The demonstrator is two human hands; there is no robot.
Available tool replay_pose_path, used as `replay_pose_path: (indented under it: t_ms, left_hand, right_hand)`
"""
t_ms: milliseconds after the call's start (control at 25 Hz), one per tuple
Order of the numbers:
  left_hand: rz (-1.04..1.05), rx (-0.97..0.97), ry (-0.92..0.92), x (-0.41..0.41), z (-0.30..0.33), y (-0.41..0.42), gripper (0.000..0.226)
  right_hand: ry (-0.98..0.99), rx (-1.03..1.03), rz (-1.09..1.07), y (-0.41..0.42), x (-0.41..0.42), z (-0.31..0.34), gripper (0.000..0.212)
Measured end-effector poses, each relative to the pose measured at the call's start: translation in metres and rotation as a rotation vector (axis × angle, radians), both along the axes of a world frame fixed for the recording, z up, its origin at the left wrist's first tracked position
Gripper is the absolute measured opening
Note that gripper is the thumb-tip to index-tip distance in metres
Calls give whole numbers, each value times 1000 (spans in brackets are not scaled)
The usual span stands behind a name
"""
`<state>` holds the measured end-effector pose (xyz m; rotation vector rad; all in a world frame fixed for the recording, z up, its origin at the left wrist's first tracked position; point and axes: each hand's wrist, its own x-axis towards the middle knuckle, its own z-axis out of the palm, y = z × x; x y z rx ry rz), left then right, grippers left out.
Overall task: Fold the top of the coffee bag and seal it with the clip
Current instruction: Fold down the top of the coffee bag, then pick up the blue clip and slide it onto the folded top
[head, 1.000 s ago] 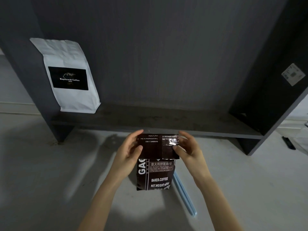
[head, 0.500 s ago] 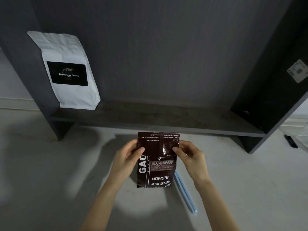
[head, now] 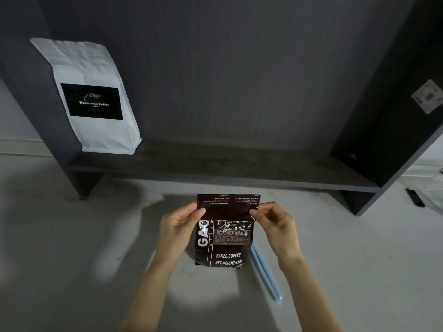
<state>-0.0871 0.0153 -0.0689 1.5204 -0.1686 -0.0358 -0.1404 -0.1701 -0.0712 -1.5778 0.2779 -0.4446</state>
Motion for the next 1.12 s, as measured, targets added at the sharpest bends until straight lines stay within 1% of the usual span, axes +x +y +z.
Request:
replay_pose_path:
  t_ms: [200,320,480,600,720,760,840,920,1120]
  left_hand:
    - [-75,14,1,1,1,1,26]
    - [-107,41,-6,2,2,3,26]
    - [-138,96,-67,3,5,0,31]
    - [-160,70,-68,3,5,-1,33]
    - [-198,44,-67,0,5,-2,37]
    - [-194,38,-68,0,4,-2,38]
    - [-187,40,-75,-1,4,-2,38]
    - [-181,41,-84,-1,4,-4,37]
    - [-173,33,-83,-1,3,-5,33]
  right_hand:
    - [32,-18,-21,-2,-1,-1,15]
    - [46,-6,1,-2,-1,0,10]
    - [34,-22,33,-2,-4,4,12]
    - [23,-19,89,-3,-8,4,14]
    - [58,-37,42,-12,-12,-5,21]
    - [101,-101,5,-16,-14,-12,19]
    - [251,-319,-46,-21,-21,-30,12]
    - [398,-469,-49,-21,-28,-51,17]
    - [547,-593,-22,-12,-31,-69,26]
